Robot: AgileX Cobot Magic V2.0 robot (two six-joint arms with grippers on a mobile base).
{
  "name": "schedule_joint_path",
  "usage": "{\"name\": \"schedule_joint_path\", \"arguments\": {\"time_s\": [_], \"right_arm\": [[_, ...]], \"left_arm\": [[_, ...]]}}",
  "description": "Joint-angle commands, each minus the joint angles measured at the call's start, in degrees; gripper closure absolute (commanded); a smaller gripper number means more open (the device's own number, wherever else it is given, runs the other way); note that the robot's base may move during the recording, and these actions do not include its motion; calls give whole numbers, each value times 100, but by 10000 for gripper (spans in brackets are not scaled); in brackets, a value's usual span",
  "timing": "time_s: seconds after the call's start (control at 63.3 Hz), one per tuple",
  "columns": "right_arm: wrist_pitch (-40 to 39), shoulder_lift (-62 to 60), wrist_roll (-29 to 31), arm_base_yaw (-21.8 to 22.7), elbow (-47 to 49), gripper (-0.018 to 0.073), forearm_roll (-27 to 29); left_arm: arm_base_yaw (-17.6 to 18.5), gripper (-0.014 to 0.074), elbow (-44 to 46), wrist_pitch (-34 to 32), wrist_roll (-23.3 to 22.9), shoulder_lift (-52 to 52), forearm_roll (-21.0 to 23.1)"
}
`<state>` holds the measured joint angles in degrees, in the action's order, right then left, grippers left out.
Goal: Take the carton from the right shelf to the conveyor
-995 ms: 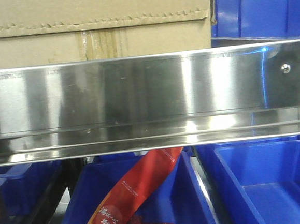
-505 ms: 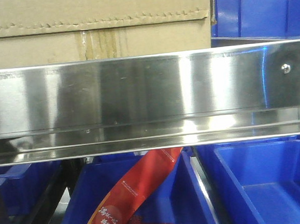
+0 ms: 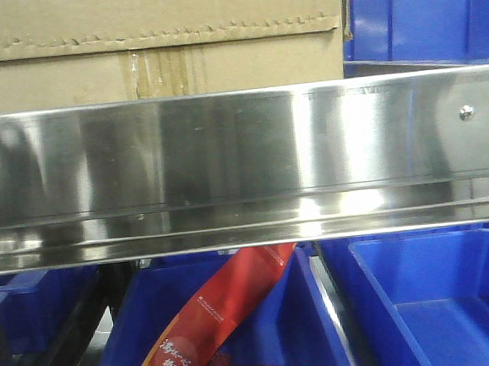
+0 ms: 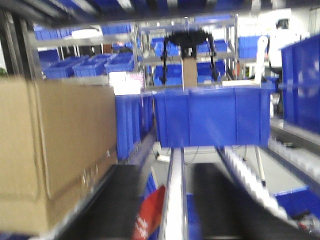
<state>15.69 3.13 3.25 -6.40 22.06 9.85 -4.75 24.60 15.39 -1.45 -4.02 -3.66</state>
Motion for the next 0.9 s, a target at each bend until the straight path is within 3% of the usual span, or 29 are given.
{"name": "schedule_joint_path", "arguments": {"time_s": [0.0, 0.095, 0.221, 0.316, 0.505, 0.616, 0.758, 0.884], "right_arm": [[10, 297, 32, -9, 285, 133, 7], [-130, 519, 32, -9, 328, -14, -77], [-531, 719, 32, -13, 437, 1, -76], [-31, 1037, 32, -13, 864, 1, -76], [737, 2276, 42, -362, 2049, 1, -76], [883, 3108, 42, -771, 2779, 1, -76], [1527, 4277, 42, -1259, 3907, 1, -76], [2386, 5397, 42, -1425, 5274, 1, -76]], "left_arm": [[-14, 147, 474, 302, 13, -273, 167], [96, 115, 742, 220, 13, -612, 473], [485, 123, 1284, 911, 541, -1195, 486], [1041, 123, 1830, 1237, 891, -1678, 679], [2307, 123, 3024, 1634, 892, -3143, 682], [2763, 123, 3669, 1657, 892, -4021, 646], [2878, 123, 4832, 1800, 846, -5298, 646], [2865, 123, 6216, 2621, 375, -6448, 433]]}}
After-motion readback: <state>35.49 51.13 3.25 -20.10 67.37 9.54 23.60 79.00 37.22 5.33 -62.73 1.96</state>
